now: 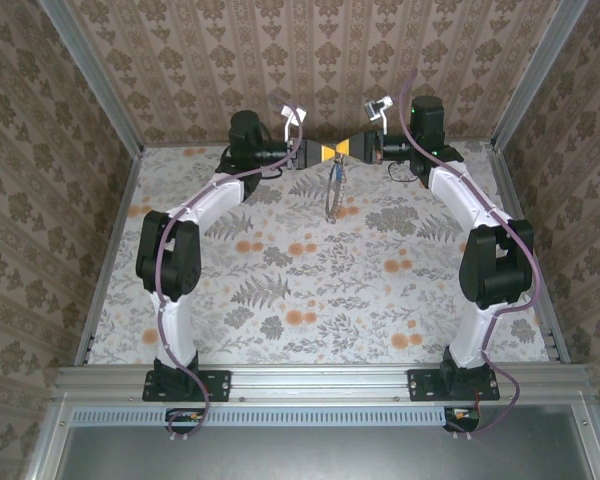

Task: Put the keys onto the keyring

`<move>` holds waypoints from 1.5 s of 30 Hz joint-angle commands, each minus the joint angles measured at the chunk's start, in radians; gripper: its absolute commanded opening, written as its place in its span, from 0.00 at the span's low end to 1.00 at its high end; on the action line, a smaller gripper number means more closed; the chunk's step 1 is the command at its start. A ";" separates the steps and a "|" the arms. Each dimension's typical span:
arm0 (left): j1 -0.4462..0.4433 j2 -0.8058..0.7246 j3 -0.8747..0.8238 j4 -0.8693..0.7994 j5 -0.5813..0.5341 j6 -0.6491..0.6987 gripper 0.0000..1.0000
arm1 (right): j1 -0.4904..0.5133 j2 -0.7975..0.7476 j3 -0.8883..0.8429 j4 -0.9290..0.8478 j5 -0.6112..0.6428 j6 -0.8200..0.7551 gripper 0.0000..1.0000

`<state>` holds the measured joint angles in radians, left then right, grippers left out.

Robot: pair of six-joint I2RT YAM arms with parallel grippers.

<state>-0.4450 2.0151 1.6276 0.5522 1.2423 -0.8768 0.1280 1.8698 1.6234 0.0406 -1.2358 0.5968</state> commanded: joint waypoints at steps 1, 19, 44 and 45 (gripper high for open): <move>-0.004 0.011 0.046 0.012 0.016 0.022 0.24 | -0.002 0.002 0.035 0.007 -0.028 -0.022 0.00; -0.035 0.024 0.052 0.025 0.035 0.019 0.20 | 0.001 0.011 0.033 0.005 -0.027 -0.021 0.00; -0.036 0.009 0.032 0.191 -0.086 -0.120 0.00 | -0.049 -0.147 -0.181 0.232 0.158 0.141 0.41; -0.035 0.004 0.031 0.190 -0.092 -0.121 0.00 | -0.050 -0.164 -0.208 0.238 0.180 0.135 0.41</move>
<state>-0.4782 2.0434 1.6508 0.6632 1.1797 -0.9691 0.0875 1.7763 1.4696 0.1894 -1.1385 0.6922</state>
